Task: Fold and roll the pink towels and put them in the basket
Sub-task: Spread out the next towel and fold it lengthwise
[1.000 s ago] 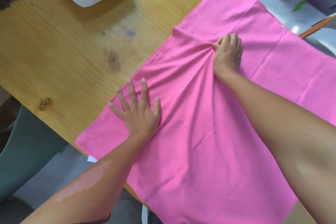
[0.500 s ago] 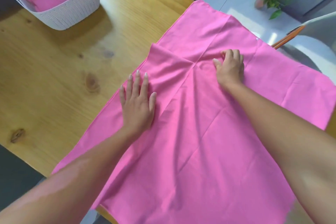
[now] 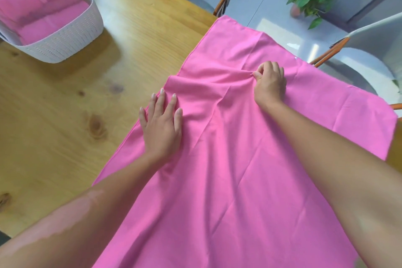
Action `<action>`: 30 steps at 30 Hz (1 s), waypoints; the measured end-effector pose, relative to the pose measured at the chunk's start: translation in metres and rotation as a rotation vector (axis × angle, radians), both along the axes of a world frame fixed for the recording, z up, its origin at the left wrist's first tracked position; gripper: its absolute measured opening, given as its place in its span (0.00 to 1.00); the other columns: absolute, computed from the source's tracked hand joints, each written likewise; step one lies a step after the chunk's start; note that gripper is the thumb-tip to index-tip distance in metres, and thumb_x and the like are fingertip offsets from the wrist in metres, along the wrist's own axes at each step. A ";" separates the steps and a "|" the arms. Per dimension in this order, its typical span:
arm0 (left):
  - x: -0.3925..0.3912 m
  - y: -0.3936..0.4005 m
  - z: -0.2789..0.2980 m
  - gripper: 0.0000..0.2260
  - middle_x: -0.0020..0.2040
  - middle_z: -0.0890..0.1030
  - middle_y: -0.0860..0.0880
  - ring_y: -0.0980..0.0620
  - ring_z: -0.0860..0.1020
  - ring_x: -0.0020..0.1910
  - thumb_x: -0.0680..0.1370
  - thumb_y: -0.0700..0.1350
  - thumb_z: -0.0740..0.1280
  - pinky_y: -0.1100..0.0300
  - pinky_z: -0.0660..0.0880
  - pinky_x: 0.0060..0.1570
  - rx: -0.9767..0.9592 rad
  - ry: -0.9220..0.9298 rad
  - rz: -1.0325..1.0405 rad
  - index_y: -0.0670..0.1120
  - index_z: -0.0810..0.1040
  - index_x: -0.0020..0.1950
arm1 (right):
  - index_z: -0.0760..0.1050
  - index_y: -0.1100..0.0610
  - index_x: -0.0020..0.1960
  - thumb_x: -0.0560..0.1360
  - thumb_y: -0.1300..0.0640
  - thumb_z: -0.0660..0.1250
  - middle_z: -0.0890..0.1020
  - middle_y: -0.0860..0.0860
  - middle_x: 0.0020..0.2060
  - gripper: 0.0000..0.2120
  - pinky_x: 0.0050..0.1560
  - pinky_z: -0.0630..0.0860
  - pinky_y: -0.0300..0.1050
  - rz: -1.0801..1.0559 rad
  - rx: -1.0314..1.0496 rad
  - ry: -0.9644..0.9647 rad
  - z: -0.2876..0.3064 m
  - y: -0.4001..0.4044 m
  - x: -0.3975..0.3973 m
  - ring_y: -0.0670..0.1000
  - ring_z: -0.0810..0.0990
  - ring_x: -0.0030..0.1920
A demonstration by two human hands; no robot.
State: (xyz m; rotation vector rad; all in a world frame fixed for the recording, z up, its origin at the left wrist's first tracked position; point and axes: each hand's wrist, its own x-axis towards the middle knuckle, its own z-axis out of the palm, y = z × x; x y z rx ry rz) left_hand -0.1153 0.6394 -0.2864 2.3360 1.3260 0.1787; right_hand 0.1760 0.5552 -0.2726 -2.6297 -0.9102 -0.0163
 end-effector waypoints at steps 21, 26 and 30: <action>0.021 0.009 -0.026 0.32 0.84 0.48 0.47 0.47 0.46 0.82 0.82 0.59 0.51 0.38 0.47 0.78 0.245 0.174 -0.104 0.48 0.49 0.84 | 0.75 0.55 0.53 0.82 0.51 0.62 0.73 0.54 0.60 0.08 0.63 0.64 0.49 0.079 -0.058 0.030 -0.013 0.111 0.061 0.57 0.68 0.65; 0.021 0.008 -0.025 0.34 0.84 0.48 0.47 0.46 0.45 0.82 0.81 0.63 0.51 0.36 0.48 0.77 0.237 0.204 -0.114 0.50 0.49 0.84 | 0.73 0.54 0.56 0.83 0.51 0.59 0.72 0.53 0.62 0.08 0.62 0.65 0.51 -0.001 -0.027 -0.037 -0.004 0.121 0.082 0.56 0.68 0.65; 0.023 0.009 -0.024 0.34 0.84 0.46 0.49 0.44 0.44 0.82 0.80 0.65 0.49 0.31 0.47 0.76 0.230 0.230 -0.105 0.52 0.48 0.84 | 0.73 0.54 0.57 0.83 0.51 0.59 0.73 0.53 0.61 0.08 0.61 0.65 0.51 0.035 -0.024 -0.046 -0.004 0.130 0.090 0.56 0.69 0.65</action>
